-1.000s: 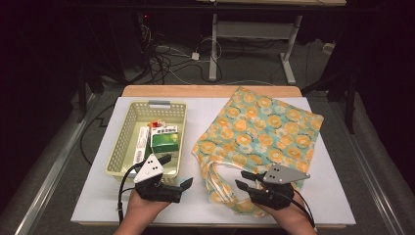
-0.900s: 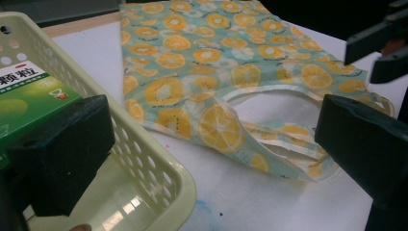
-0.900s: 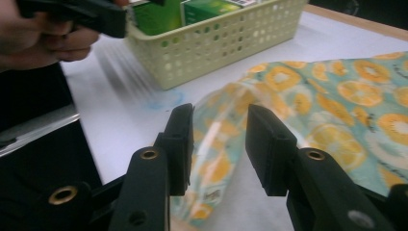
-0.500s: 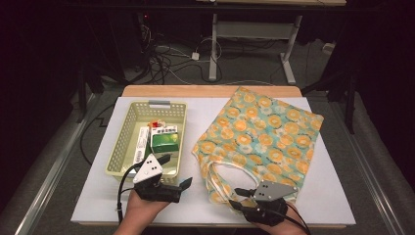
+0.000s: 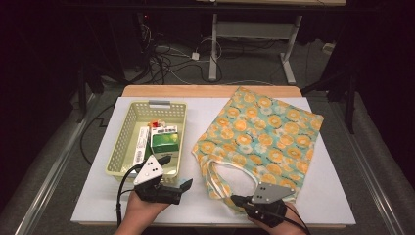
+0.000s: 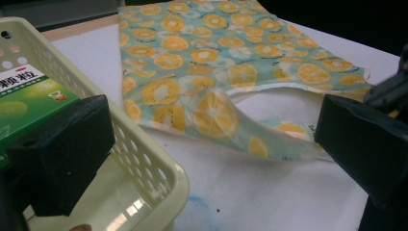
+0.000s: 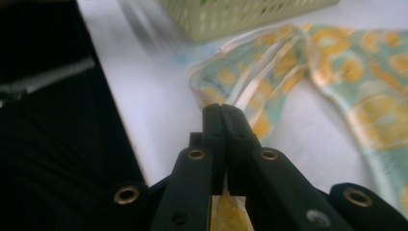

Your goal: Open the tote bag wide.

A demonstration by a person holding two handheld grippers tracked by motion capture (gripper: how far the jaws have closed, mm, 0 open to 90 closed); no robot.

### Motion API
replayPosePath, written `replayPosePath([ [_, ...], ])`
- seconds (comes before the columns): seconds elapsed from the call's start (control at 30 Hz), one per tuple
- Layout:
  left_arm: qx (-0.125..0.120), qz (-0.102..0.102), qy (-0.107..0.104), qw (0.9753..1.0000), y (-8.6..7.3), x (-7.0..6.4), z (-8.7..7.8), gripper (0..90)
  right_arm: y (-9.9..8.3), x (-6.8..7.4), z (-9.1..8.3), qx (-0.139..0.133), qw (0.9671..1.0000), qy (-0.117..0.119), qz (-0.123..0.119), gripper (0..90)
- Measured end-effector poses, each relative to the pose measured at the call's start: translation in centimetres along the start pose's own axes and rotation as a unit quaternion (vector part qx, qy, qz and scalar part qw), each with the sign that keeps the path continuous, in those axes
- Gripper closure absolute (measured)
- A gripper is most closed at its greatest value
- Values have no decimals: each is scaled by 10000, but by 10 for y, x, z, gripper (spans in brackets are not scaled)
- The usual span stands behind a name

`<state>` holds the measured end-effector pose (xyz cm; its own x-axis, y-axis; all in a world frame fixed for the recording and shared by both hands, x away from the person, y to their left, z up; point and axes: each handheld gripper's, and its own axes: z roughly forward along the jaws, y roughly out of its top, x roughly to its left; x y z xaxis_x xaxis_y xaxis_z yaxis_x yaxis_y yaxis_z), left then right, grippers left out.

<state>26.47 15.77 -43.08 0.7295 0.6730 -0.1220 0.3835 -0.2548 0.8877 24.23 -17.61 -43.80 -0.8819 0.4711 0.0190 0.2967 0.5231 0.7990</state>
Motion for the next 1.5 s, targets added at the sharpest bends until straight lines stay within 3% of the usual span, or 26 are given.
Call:
replayPosePath([
  [0.07, 8, -4, 10, 10000, -1, -1, -2, 0, 6, -8, -12, -376, 9991, -147, 142, 900],
  [0.3, -7, -39, -14, 10000, -8, -7, -7, 0, 10, -43, -36, -1008, 9913, -631, 565, 900],
  [0.47, 23, -71, 56, 10000, -12, -9, -13, 0, 8, -78, -46, -1230, 9837, -976, 872, 900],
  [0.53, 25, -81, 68, 9999, -13, -10, -14, 0, 7, -85, -46, -1263, 9821, -1042, 933, 900],
  [0.57, 37, -111, 95, 9999, -15, -10, -16, 0, 4, -100, -45, -1257, 9795, -1173, 1052, 900],
  [0.63, 38, -130, 105, 9999, -16, -11, -17, 0, 3, -107, -44, -1247, 9783, -1237, 1102, 900],
  [0.67, 48, -149, 117, 9998, -17, -11, -18, 0, -1, -121, -41, -1221, 9757, -1310, 1265, 900],
  [0.73, 56, -180, 132, 9997, -20, -12, -19, 0, -4, -133, -36, -1135, 9744, -1371, 1372, 900],
  [0.97, 109, -239, 188, 9995, -25, -12, -23, 0, -14, -157, -25, -811, 9717, -1597, 1541, 900],
  [1.1, 111, -260, 202, 9994, -26, -10, -24, 0, -26, -178, -18, -533, 9658, -1835, 1752, 900],
  [1.23, 137, -250, 200, 9994, -26, -10, -23, 0, -35, -184, -16, -342, 9631, -1944, 1827, 900],
  [1.4, 140, -207, 179, 9995, -25, -11, -22, 0, -41, -185, -15, -209, 9627, -1956, 1859, 891],
  [1.5, 131, -213, 167, 9995, -25, -10, -21, 0, -43, -186, -17, -186, 9625, -1935, 1893, 819],
])
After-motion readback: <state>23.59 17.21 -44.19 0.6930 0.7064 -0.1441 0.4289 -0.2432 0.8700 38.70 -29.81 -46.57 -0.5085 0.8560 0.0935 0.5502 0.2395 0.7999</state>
